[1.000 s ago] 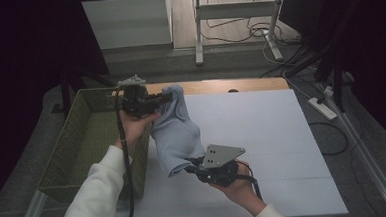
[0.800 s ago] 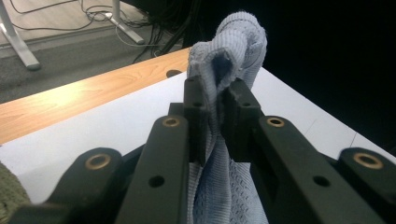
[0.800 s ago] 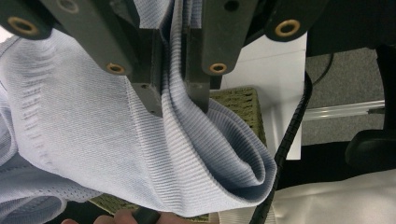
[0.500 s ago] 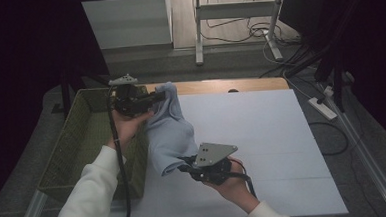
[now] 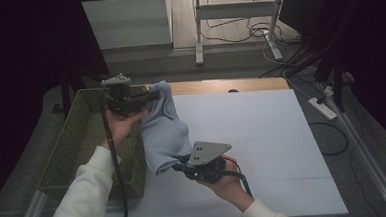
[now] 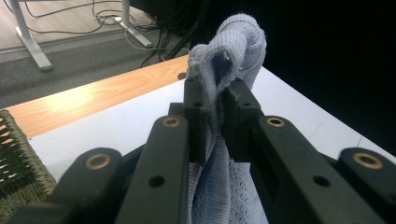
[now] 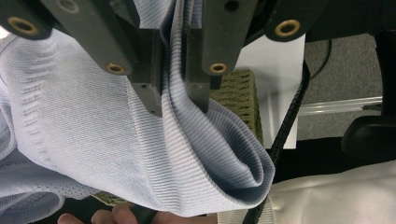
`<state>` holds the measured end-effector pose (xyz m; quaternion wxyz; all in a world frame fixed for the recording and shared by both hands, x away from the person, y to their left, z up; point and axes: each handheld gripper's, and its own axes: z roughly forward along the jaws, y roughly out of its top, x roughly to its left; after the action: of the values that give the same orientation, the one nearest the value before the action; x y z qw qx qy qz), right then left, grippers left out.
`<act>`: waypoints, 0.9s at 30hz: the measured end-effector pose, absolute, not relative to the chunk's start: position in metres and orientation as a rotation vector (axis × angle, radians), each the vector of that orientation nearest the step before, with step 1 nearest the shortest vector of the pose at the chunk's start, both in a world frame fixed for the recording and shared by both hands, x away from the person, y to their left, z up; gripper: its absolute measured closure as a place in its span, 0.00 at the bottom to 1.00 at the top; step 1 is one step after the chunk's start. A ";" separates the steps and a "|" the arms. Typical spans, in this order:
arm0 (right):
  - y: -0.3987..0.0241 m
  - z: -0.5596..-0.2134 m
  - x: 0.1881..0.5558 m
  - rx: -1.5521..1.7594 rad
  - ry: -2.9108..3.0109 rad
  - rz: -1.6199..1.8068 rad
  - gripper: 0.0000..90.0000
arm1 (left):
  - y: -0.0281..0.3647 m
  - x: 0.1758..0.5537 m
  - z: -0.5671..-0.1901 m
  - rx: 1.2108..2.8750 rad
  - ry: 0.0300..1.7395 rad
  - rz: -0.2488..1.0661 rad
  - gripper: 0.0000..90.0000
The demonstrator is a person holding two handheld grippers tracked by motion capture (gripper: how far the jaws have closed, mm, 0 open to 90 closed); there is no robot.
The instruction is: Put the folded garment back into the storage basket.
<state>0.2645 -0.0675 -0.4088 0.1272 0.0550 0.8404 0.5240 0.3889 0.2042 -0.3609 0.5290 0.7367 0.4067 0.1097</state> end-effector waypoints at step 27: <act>-0.043 -0.405 0.269 0.120 2.439 1.558 0.88 | 0.231 0.385 -0.355 1.736 0.999 0.296 0.89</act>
<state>0.2690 -0.0426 -0.4047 0.1221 0.0411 0.8358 0.5337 0.3850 0.2305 -0.3549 0.5299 0.7272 0.4183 0.1240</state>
